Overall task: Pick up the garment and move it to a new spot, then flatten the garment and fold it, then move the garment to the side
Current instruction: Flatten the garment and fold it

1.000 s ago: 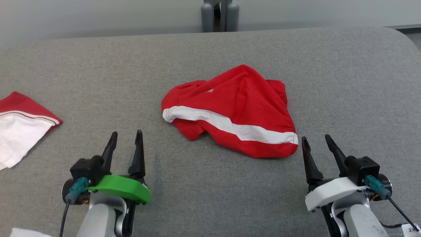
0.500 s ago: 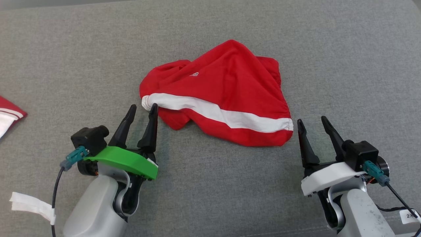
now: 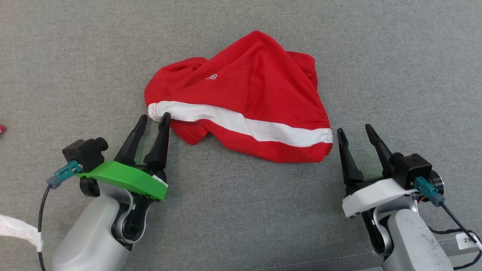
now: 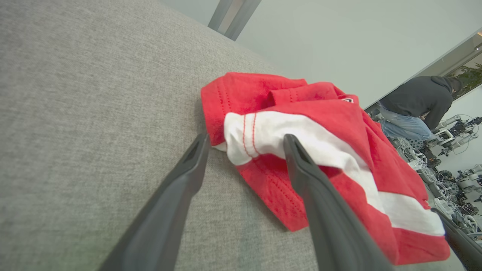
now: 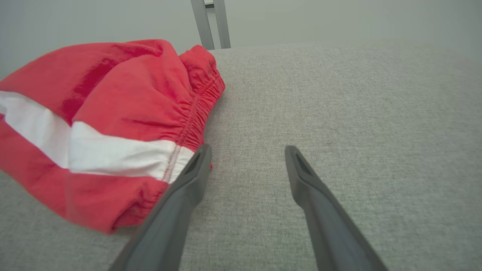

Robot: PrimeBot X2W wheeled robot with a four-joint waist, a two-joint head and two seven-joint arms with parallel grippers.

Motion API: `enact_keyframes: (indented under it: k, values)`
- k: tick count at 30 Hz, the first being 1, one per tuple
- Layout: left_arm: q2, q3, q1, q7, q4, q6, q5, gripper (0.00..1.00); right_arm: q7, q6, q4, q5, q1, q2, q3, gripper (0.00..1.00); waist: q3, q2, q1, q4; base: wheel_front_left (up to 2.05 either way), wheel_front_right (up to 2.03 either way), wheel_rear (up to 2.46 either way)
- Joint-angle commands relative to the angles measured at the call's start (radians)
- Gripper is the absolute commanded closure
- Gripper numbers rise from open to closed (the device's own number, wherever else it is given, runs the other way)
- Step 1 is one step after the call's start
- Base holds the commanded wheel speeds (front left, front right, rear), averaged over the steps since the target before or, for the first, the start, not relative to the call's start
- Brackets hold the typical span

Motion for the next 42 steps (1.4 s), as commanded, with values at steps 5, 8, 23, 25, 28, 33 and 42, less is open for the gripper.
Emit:
enact_keyframes:
  k: [5,8,23,25,28,33,42]
  values:
    - [0.022,-0.029,-0.013,0.001,0.004,-0.005,-0.064,0.00,-0.003,-0.002,0.000,-0.002,-0.014,-0.002,0.006,0.00,0.002,0.0000,0.0000,-0.001,0.00,0.00,0.00]
    - [0.025,-0.037,-0.020,0.001,-0.016,-0.005,-0.106,0.00,-0.003,-0.002,-0.002,0.002,-0.015,-0.002,0.012,0.00,0.004,0.0000,0.0000,-0.005,0.00,0.00,0.00]
    - [0.069,-0.068,-0.041,0.001,-0.030,-0.005,-0.160,0.00,-0.003,-0.001,-0.003,0.011,-0.024,-0.002,0.016,0.00,0.034,0.0000,0.0000,-0.025,0.00,0.00,0.00]
    - [0.067,-0.063,-0.044,0.001,-0.027,-0.005,-0.152,0.00,-0.003,-0.002,-0.003,0.015,-0.025,-0.002,0.016,0.00,0.037,0.0000,0.0000,-0.026,0.00,0.00,0.00]
    - [0.062,-0.057,-0.045,0.001,-0.032,-0.005,-0.136,0.94,-0.003,-0.002,-0.001,0.016,-0.025,-0.002,0.015,0.00,0.041,0.0000,0.0000,-0.025,0.00,0.00,0.00]
    - [0.060,-0.051,-0.031,0.001,-0.052,-0.005,-0.106,1.00,-0.003,-0.002,0.002,0.025,-0.014,-0.001,0.020,0.00,0.042,0.0000,0.0000,-0.016,0.00,0.00,0.00]
    - [0.058,-0.041,-0.016,0.001,-0.079,-0.005,-0.084,1.00,-0.003,-0.001,-0.010,0.089,0.016,-0.001,0.068,0.00,0.035,0.0000,0.0000,-0.006,0.00,0.00,0.00]
